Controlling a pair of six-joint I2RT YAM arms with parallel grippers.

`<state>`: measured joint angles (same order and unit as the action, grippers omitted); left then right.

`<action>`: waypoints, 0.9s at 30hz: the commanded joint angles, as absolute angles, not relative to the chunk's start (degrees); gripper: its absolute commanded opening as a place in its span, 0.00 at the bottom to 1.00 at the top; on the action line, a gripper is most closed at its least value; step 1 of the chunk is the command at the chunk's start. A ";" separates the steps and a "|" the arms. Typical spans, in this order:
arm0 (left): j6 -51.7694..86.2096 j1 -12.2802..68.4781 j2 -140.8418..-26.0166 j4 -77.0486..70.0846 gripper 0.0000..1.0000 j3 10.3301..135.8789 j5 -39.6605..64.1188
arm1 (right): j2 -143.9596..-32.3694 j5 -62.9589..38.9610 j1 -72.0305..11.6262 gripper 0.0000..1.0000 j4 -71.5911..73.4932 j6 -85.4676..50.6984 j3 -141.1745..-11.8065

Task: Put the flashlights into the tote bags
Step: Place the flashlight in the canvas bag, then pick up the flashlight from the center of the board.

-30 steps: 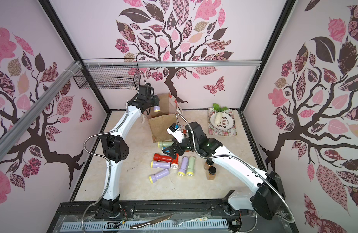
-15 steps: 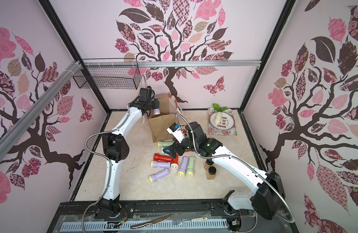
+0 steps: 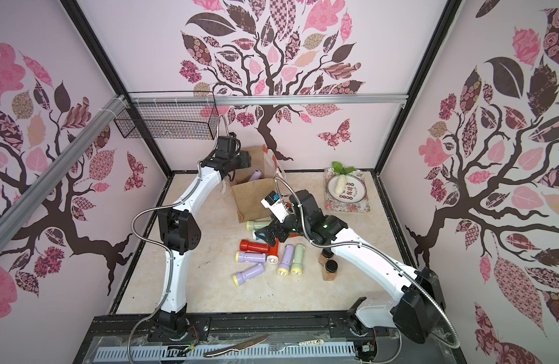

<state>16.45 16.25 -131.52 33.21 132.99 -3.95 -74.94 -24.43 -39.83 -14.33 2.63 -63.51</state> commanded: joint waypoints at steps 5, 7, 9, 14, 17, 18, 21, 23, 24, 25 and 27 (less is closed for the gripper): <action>15.73 16.02 -122.38 33.66 0.72 131.60 -1.52 | -73.82 -22.86 -40.08 1.00 -14.52 3.80 -66.76; 15.76 16.11 -120.24 34.29 0.75 130.40 -0.81 | -73.89 -22.53 -40.05 1.00 -14.57 3.80 -66.87; 15.73 16.08 -117.61 34.68 0.77 128.45 -0.26 | -73.92 -21.94 -40.08 1.00 -14.45 3.78 -67.04; 15.91 16.12 -111.09 36.75 0.78 123.22 1.32 | -73.90 -20.44 -40.08 1.00 -14.44 4.00 -67.16; 16.08 16.52 -107.06 38.27 0.79 119.20 2.19 | -73.70 -19.91 -40.05 1.00 -14.34 4.48 -66.97; 16.08 16.74 -105.50 38.78 0.79 117.64 2.41 | -73.57 -19.27 -40.05 1.00 -14.58 4.66 -66.96; 16.54 17.63 -101.31 40.43 0.79 113.08 3.33 | -74.06 -17.43 -40.02 1.00 -16.36 4.78 -67.71; 16.33 18.44 -98.52 41.70 0.79 109.32 3.60 | -74.25 -16.13 -40.04 1.00 -17.43 4.58 -68.07; 16.03 18.95 -96.97 42.35 0.79 107.50 3.48 | -74.31 -15.22 -39.99 1.00 -17.92 4.25 -68.28; 15.92 19.38 -95.27 42.87 0.79 105.67 3.48 | -74.42 -14.51 -39.98 1.00 -18.59 3.94 -68.37; 16.26 19.83 -92.25 43.58 0.79 102.38 4.03 | -74.68 -13.15 -39.82 1.00 -20.23 3.39 -68.99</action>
<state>16.43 18.92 -96.60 41.17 106.76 2.85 -74.94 -16.21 -39.83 -17.41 3.46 -65.67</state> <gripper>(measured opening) 0.793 0.997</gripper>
